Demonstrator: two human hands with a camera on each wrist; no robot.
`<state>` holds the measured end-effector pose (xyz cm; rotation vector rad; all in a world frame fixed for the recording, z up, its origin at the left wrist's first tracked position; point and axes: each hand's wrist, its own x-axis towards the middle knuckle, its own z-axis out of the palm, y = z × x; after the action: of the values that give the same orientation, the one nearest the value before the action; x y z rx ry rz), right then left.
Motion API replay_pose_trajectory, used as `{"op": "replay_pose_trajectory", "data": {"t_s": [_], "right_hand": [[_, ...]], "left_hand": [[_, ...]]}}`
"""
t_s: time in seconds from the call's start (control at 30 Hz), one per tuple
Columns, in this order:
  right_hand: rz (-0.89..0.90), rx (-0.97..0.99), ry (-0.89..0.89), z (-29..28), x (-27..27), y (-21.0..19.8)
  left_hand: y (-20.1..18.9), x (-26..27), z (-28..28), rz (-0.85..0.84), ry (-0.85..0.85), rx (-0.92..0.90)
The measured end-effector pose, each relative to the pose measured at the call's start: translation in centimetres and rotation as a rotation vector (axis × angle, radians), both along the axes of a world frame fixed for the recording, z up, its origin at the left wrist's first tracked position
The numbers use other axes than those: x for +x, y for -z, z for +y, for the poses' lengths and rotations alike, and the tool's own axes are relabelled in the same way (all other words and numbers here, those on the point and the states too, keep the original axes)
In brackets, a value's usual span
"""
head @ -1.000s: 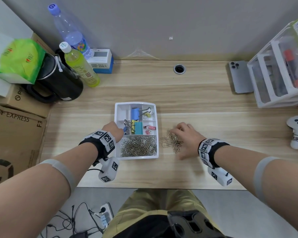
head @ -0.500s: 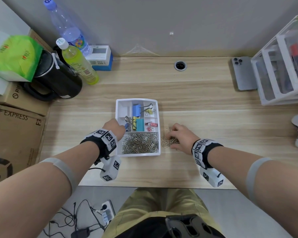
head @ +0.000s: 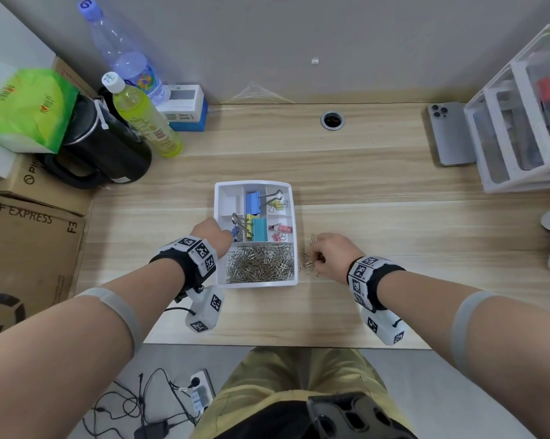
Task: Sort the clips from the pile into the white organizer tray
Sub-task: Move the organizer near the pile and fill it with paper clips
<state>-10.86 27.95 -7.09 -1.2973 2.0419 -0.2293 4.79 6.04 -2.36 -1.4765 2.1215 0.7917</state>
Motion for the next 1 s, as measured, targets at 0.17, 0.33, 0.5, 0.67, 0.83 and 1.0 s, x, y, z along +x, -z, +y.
{"op": "replay_pose_trajectory", "data": {"t_s": [0.17, 0.33, 0.5, 0.67, 0.83, 1.0], "right_hand": [[-0.022, 0.015, 0.015, -0.5, -0.2, -0.5], [-0.114, 0.005, 0.096, -0.7, -0.3, -1.9], [-0.258, -0.055, 0.081, -3.2, 1.4, -3.7], [-0.303, -0.075, 0.028, -5.6, 4.4, -3.6], [-0.273, -0.083, -0.038, -5.9, 5.2, -3.4], [-0.21, -0.111, 0.107, -4.7, 1.7, -4.0]], "left_hand": [[0.1, 0.2, -0.1, 0.013, -0.013, 0.017], [-0.2, 0.1, -0.2, 0.001, -0.012, 0.032], [-0.5, 0.0, -0.3, -0.019, -0.003, 0.063], [-0.7, -0.2, -0.2, -0.009, -0.019, 0.069], [-0.9, -0.2, -0.5, -0.024, 0.0, 0.07], [-1.4, 0.0, -0.9, -0.034, 0.009, 0.079]]}}
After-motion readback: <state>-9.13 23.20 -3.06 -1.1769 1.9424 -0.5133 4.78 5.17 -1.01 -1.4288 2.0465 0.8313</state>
